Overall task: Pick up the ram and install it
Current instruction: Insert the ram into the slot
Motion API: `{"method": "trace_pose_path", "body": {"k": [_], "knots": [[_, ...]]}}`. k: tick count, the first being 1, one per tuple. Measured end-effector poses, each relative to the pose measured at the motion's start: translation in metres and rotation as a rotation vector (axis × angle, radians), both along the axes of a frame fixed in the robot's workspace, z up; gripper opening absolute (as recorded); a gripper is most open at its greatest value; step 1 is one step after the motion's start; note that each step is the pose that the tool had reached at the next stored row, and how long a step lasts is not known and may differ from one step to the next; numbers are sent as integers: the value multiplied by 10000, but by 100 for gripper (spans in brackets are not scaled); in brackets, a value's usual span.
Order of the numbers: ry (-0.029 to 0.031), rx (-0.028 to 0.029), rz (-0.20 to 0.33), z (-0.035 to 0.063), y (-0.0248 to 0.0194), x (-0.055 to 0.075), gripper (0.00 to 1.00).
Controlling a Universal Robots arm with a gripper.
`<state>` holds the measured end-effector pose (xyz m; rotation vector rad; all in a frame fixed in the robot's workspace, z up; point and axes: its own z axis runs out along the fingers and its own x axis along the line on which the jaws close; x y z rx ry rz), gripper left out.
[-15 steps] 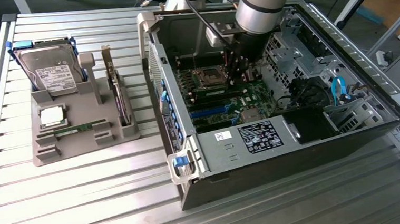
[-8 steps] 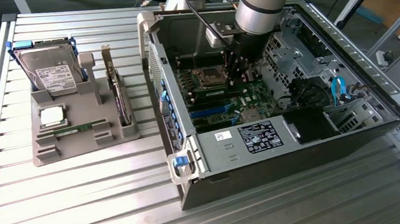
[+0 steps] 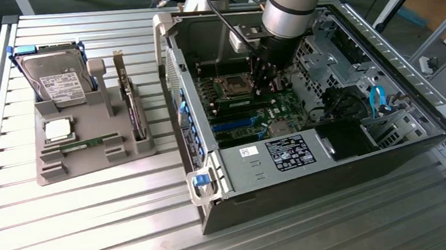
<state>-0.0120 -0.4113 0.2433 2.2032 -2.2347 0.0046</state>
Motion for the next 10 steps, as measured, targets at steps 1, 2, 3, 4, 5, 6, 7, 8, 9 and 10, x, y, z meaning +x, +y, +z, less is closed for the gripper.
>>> {"method": "trace_pose_path", "body": {"k": [1,2,3,4,5,6,7,8,9,10], "knots": [[0,-1,0,1,0,0,12],[0,-1,0,1,0,0,12],[0,-1,-1,1,0,2,12],[0,-1,-1,0,0,5,12],[0,-1,-1,0,0,6,12],[0,-1,0,0,0,7,12],[0,-1,0,0,0,7,12],[0,0,0,0,1,7,12],[0,0,0,-4,1,7,12],[0,0,0,-8,1,7,12]]}}
